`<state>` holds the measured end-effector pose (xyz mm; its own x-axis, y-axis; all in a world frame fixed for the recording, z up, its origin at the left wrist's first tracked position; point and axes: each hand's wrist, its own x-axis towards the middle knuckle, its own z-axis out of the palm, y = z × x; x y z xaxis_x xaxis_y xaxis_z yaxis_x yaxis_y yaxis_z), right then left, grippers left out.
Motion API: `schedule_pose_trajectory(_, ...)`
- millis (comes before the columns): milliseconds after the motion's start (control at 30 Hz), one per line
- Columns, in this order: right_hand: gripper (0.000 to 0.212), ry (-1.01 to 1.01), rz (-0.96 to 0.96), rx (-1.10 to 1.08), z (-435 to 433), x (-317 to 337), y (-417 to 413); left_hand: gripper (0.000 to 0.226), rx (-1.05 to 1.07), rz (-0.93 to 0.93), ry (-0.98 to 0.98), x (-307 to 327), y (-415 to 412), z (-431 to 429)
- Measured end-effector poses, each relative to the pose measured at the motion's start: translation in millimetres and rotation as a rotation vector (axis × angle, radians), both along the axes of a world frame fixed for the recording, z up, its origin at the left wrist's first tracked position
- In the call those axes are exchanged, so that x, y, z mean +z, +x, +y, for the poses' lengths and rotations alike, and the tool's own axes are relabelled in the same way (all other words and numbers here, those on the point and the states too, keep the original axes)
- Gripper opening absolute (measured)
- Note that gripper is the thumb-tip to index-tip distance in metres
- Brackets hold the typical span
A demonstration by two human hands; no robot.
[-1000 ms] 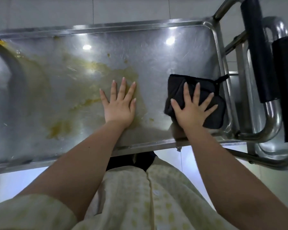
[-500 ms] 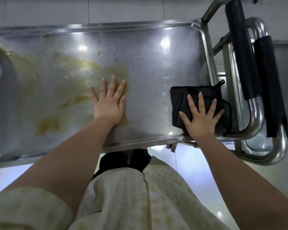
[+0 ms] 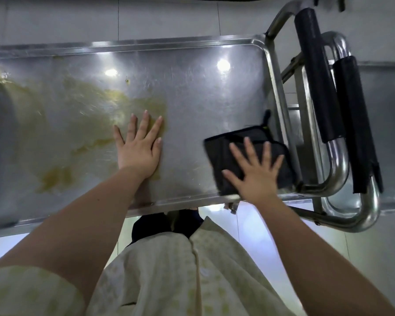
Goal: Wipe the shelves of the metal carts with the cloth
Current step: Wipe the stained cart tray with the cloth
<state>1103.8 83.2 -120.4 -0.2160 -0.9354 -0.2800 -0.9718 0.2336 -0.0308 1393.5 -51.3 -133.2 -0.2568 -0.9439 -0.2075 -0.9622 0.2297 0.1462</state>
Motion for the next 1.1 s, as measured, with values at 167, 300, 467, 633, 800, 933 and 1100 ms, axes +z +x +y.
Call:
schedule_pose_trajectory(167, 0.072, 0.109, 0.037, -0.085, 8, 5, -39, 0.057, 0.001, -0.021, 0.002, 0, -4, 2)
schedule_pose_trajectory(300, 0.072, 0.115, 0.029, -0.034, 3, 4, -2, 0.056, -0.004, -0.01, -0.004, -1, 0, 4)
schedule_pose_trajectory(467, 0.074, 0.055, -0.019, 0.002, -120, 2, -8, 0.055, -0.022, -0.02, -0.024, -1, 0, 4)
schedule_pose_trajectory(633, 0.074, 0.099, -0.07, -0.09, -243, 4, -18, 0.054, -0.025, -0.027, -0.055, -3, 0, 4)
schedule_pose_trajectory(800, 0.075, 0.047, -0.038, -0.043, -197, 0, 4, 0.055, -0.01, -0.015, -0.057, -4, -2, 5)
schedule_pose_trajectory(933, 0.074, -0.049, -0.088, 0.14, -66, -1, 59, 0.055, -0.001, -0.017, -0.064, -4, -3, 6)
schedule_pose_trajectory(1100, 0.068, -0.058, -0.09, 0.153, -28, 1, 82, 0.056, -0.019, -0.022, -0.082, -7, -2, 8)
